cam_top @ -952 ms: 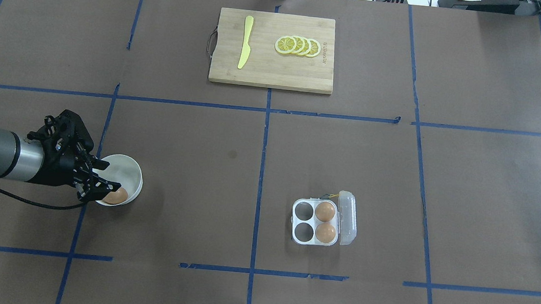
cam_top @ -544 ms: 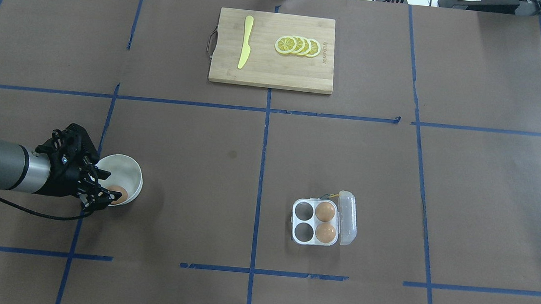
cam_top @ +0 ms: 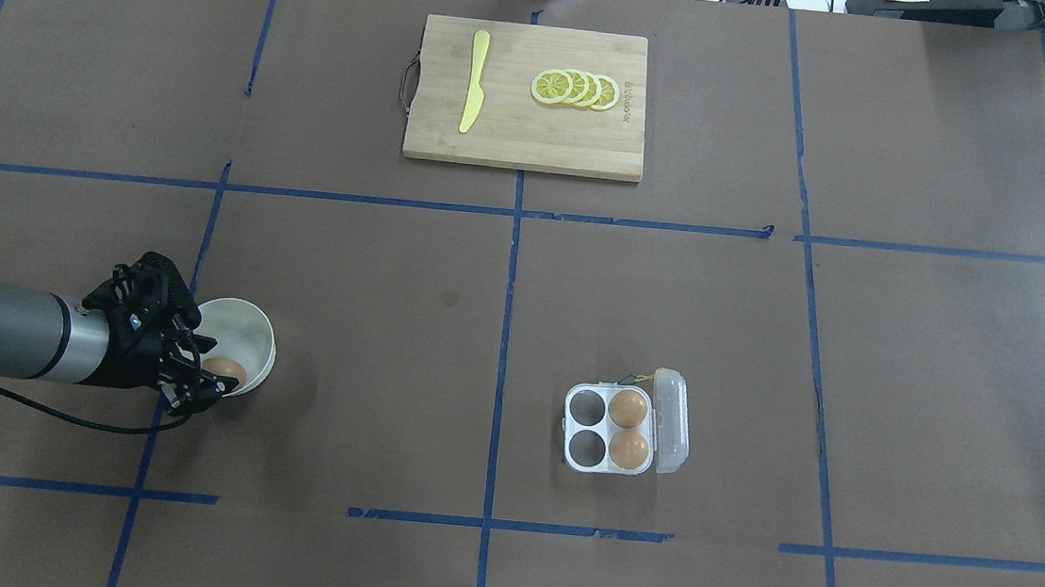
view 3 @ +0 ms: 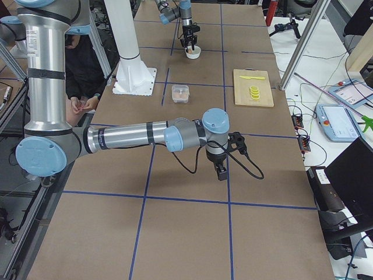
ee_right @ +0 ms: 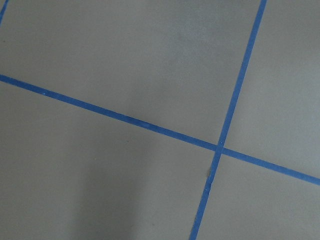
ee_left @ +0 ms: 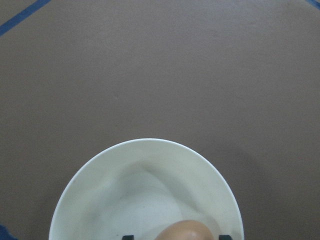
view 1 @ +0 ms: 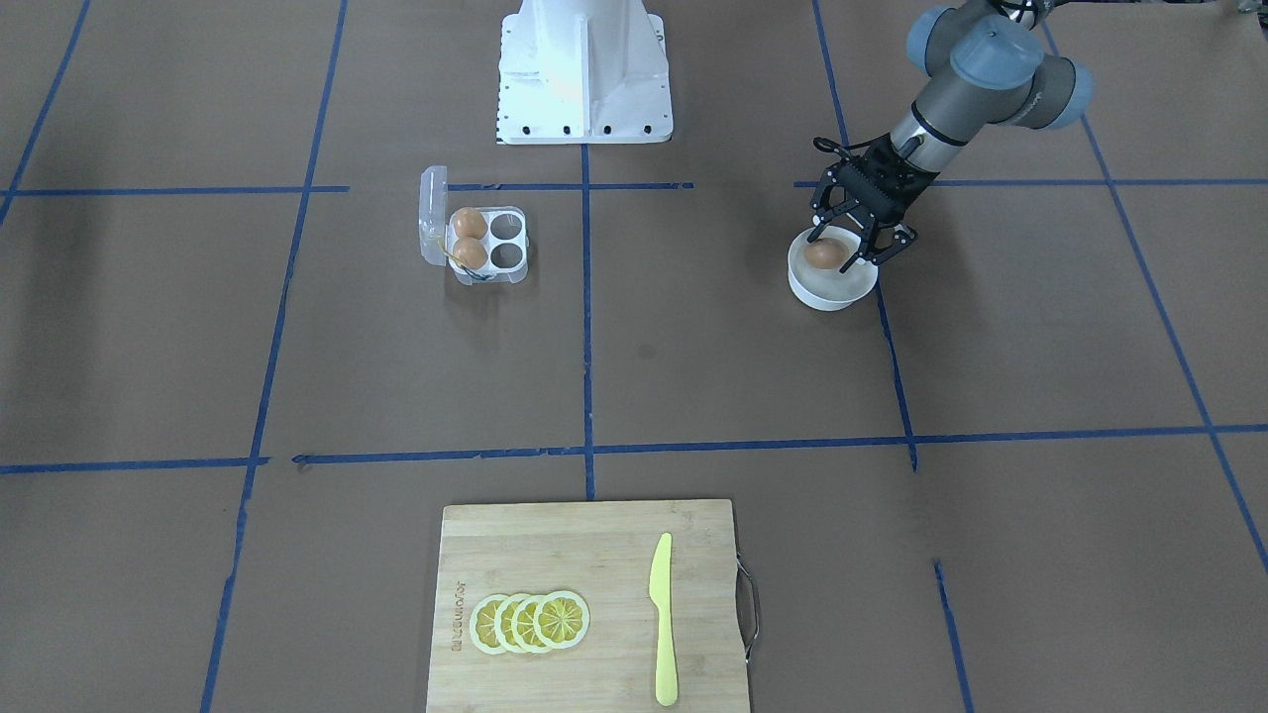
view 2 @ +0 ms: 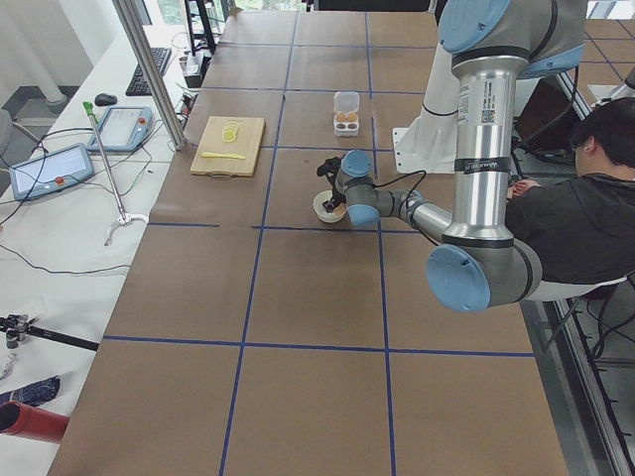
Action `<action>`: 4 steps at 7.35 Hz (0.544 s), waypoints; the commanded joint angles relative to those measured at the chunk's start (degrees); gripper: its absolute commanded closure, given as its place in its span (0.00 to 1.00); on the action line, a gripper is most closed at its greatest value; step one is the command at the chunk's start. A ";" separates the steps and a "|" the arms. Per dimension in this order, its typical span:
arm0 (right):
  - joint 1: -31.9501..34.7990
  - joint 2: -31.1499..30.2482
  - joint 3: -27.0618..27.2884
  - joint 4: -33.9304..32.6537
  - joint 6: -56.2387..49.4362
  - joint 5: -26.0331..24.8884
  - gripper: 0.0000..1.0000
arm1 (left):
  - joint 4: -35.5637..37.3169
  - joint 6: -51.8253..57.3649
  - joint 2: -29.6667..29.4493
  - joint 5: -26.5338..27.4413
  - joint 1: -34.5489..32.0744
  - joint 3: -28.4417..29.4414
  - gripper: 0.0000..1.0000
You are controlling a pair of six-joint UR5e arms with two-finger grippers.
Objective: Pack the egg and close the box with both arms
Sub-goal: 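Close the left gripper on the brown egg and lift it from the bowl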
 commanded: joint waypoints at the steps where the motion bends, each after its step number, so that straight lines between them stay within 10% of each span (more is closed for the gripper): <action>1: 0.00 -0.36 0.01 0.00 0.00 0.00 0.00 | 0.00 -0.03 -0.12 0.04 0.18 0.76 0.35; 4: 0.09 -0.53 -0.07 0.00 0.00 0.00 0.00 | 0.00 0.06 -0.39 0.13 0.27 1.90 0.37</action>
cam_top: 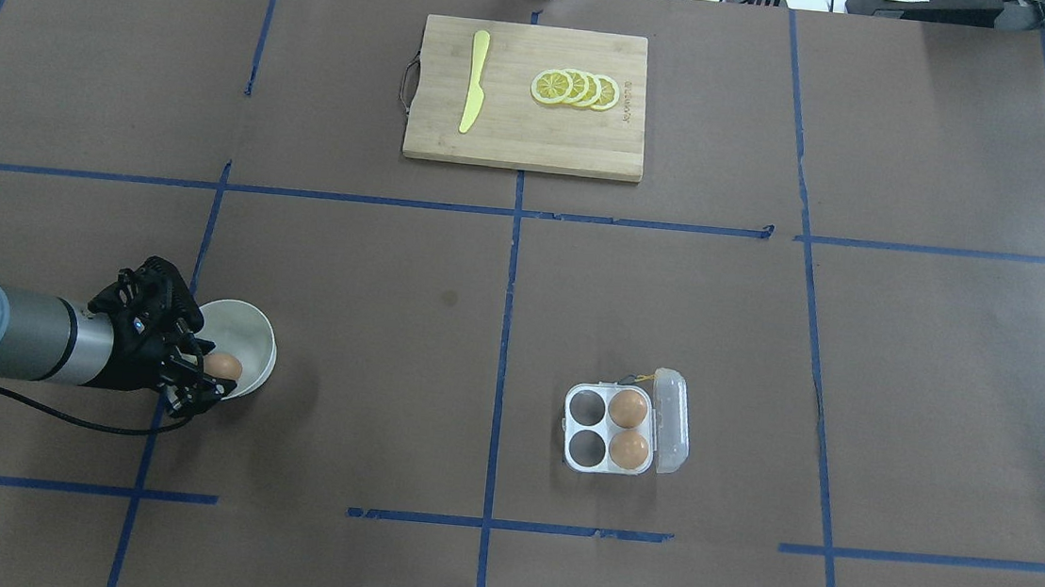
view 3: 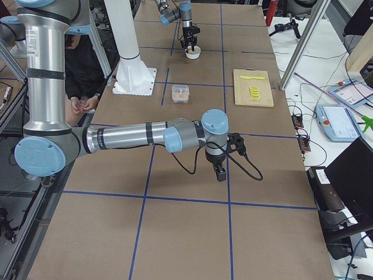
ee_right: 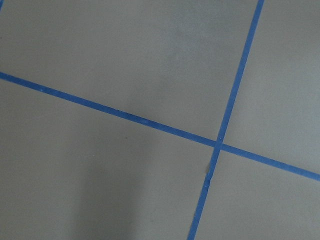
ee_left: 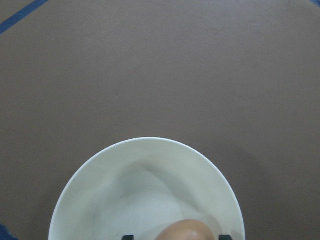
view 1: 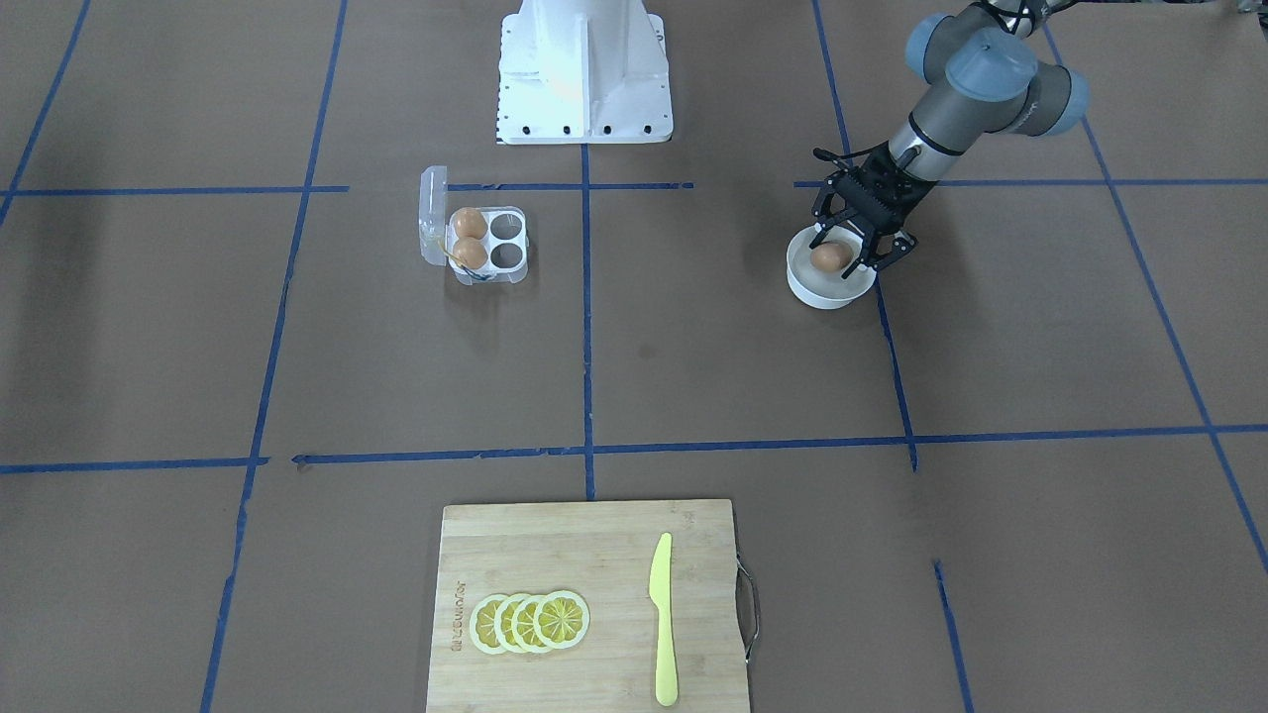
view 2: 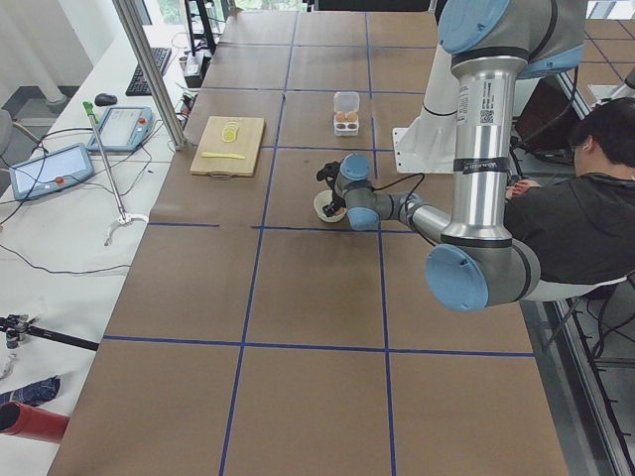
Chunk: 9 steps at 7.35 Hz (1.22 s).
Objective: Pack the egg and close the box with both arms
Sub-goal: 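Close the left gripper on the brown egg and lift it from the bowl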
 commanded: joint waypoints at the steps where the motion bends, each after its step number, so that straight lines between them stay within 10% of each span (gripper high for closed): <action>1: 0.05 -0.20 0.05 0.00 0.00 0.00 0.00 | 0.00 -0.02 -0.20 -0.07 0.02 0.39 0.44; 5: 0.05 -0.29 0.14 0.00 0.00 0.00 0.00 | -0.35 -0.10 -4.48 -0.95 -1.02 -0.58 1.00; 9: 0.05 -0.20 0.32 0.09 -0.09 -0.09 0.00 | -7.02 0.16 -12.46 -0.60 -4.89 -2.34 0.98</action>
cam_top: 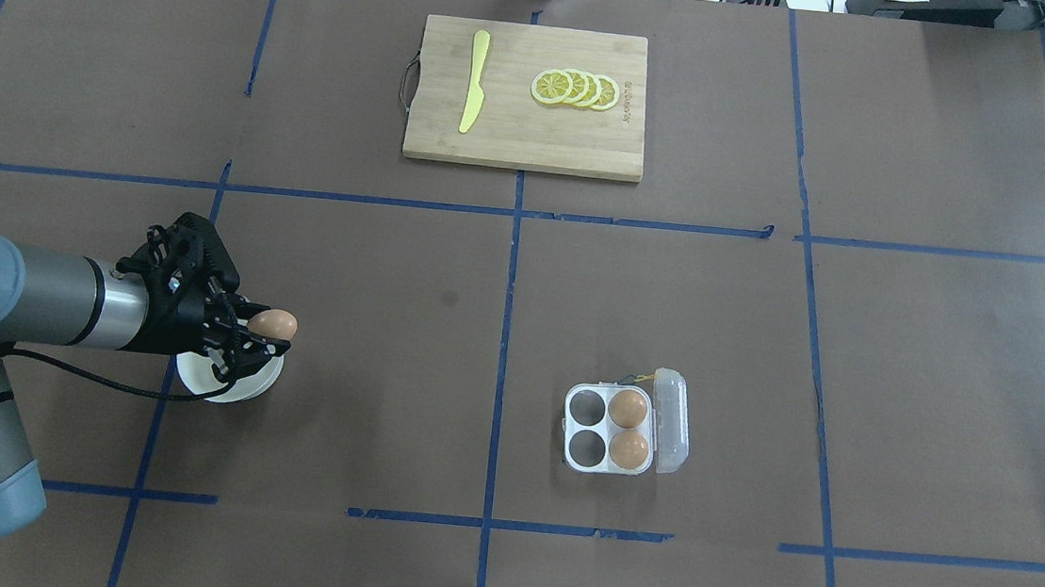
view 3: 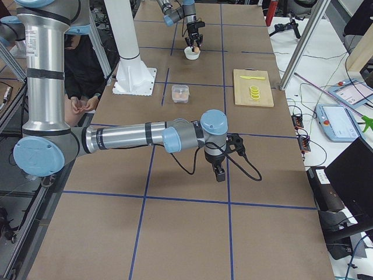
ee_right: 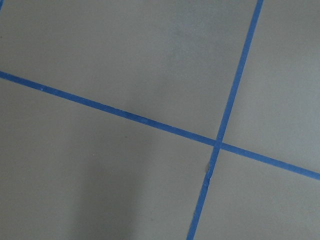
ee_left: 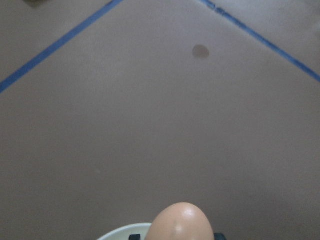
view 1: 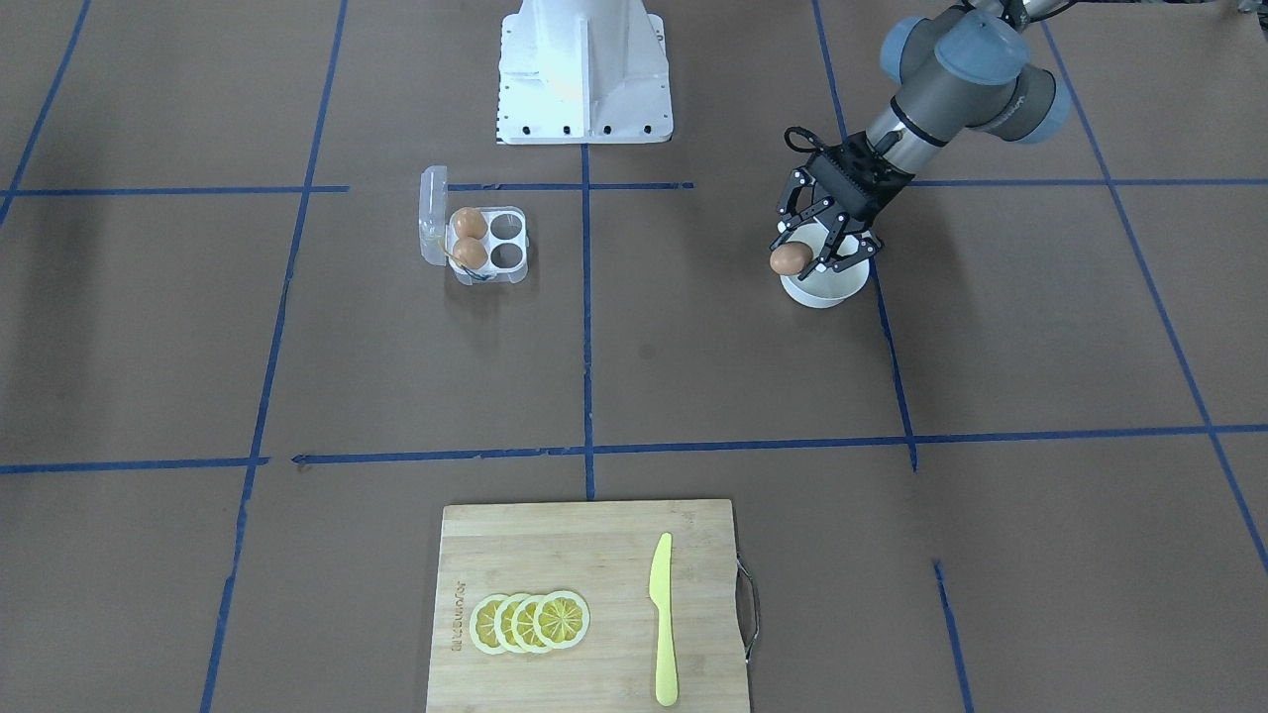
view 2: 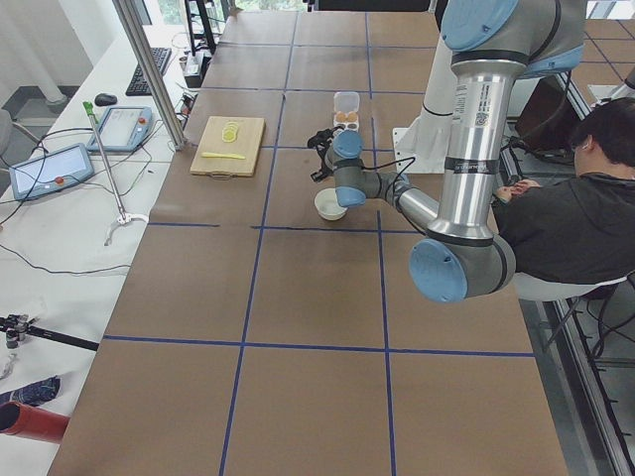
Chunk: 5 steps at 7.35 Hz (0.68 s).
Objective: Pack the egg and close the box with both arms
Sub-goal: 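Carry the egg with the left gripper over the clear egg carton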
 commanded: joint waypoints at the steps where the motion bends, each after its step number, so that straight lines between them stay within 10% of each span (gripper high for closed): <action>1: -0.04 0.10 0.05 0.03 -0.03 -0.07 0.00 | -2.59 -0.07 -9.05 0.21 -0.57 0.84 0.94; 5: 0.05 0.10 0.13 0.03 0.06 0.02 0.00 | -16.16 0.71 -18.15 5.44 3.62 10.05 1.00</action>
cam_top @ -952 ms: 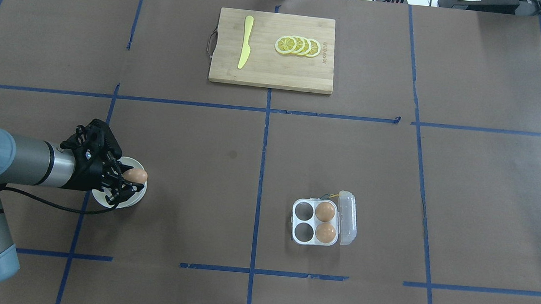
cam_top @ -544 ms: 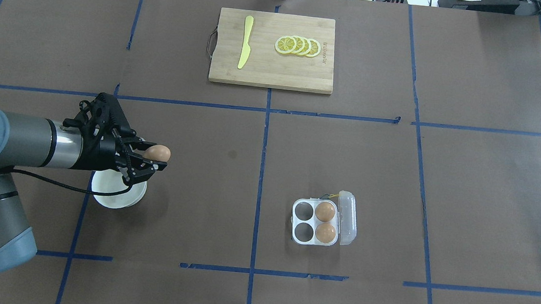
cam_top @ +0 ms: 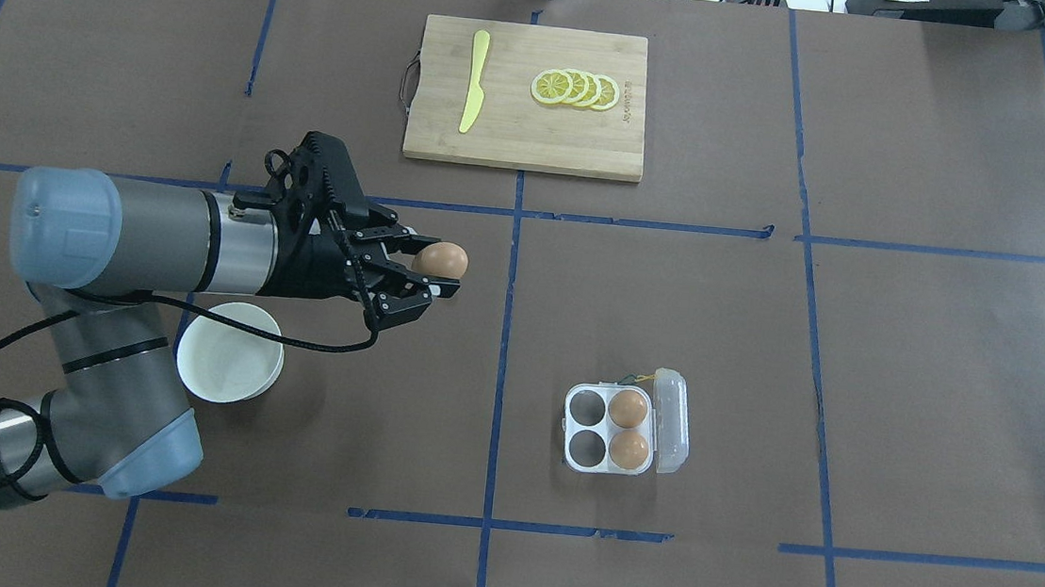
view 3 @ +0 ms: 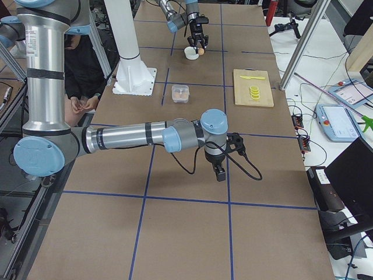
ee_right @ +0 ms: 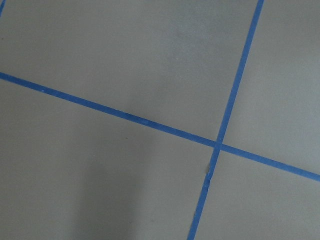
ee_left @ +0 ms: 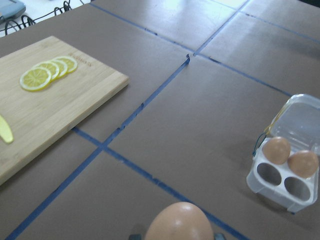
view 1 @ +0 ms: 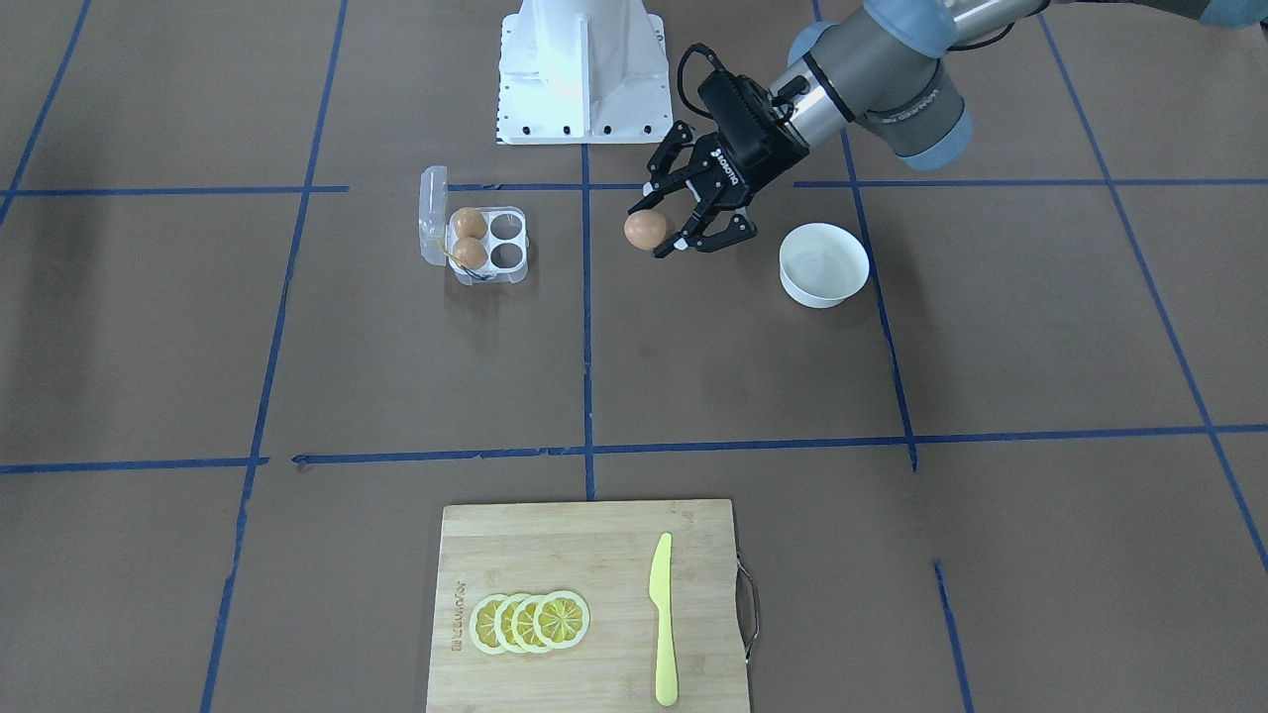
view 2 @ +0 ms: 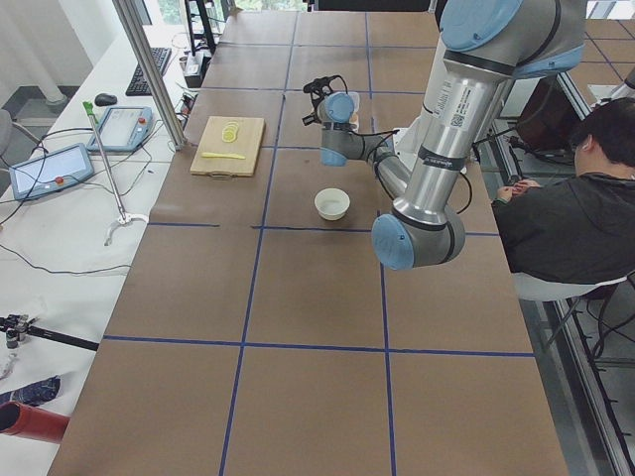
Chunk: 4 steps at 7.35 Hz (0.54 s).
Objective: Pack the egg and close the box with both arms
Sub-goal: 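Carry the egg with the left gripper over the clear egg carton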
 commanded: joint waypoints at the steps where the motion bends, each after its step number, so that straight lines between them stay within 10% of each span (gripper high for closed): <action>1: 0.01 0.14 -0.02 0.00 -0.03 -0.08 0.00 | -7.97 5.02 -3.24 9.34 7.21 5.81 1.00; 4: 0.09 0.23 -0.19 0.00 -0.03 -0.17 0.00 | -7.99 11.48 -11.58 20.90 15.69 15.83 0.89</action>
